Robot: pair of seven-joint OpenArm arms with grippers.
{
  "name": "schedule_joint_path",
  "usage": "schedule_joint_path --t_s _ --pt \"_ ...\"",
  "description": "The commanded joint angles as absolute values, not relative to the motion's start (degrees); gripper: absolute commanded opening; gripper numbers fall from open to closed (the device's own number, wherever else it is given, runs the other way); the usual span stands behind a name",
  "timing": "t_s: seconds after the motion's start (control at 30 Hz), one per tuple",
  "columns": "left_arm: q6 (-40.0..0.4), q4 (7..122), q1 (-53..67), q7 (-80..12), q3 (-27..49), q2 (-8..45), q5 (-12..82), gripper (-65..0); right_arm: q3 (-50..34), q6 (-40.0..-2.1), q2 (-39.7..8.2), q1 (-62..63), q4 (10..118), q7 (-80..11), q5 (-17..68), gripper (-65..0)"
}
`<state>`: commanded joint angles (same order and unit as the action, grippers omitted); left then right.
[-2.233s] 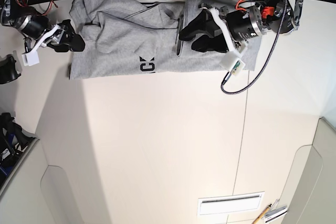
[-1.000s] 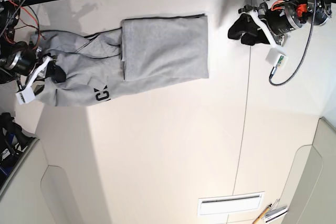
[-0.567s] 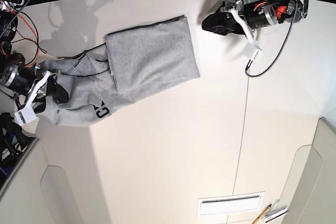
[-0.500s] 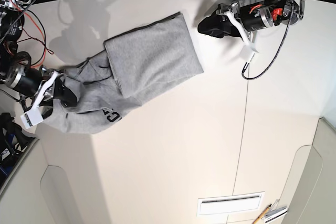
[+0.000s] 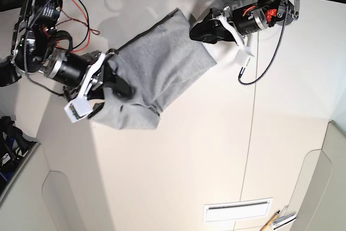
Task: Fold the T-shirt properly
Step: 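Grasp the folded bundle with both grippers and fold it over again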
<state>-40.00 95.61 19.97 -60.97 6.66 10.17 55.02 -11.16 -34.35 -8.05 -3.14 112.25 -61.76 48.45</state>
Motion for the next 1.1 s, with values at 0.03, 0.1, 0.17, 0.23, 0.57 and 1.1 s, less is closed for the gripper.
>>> schedule_joint_path --t_s 0.03,0.1,0.17,0.23,0.57,1.1 --pt "-40.0 94.9 19.6 -61.0 6.7 10.2 55.0 -30.1 -9.7 -34.4 -7.4 -3.8 112.5 -61.2 47.7 -65.0" --pt "-40.0 93.6 19.0 -61.0 6.7 10.2 55.0 -30.1 -7.0 -34.5 -6.2 -4.4 112.5 -60.4 45.7 -65.0" --pt "-40.0 92.8 19.0 -61.0 6.7 10.2 55.1 -30.1 -4.1 -34.5 -5.4 -4.6 112.1 -59.5 42.8 -65.0" --pt "-40.0 92.8 19.0 -61.0 6.7 10.2 55.1 -30.1 -1.1 -34.5 -5.3 -4.6 111.4 -57.1 40.0 -65.0" --pt "-40.0 92.8 18.9 -62.3 6.7 10.2 59.7 -30.2 16.3 -34.3 -5.4 -3.9 103.3 -46.6 26.4 -53.9" --pt "-40.0 96.6 19.2 -80.0 24.4 10.7 79.8 -30.2 19.1 -34.3 -5.4 -2.0 101.4 -46.5 26.9 -30.3"
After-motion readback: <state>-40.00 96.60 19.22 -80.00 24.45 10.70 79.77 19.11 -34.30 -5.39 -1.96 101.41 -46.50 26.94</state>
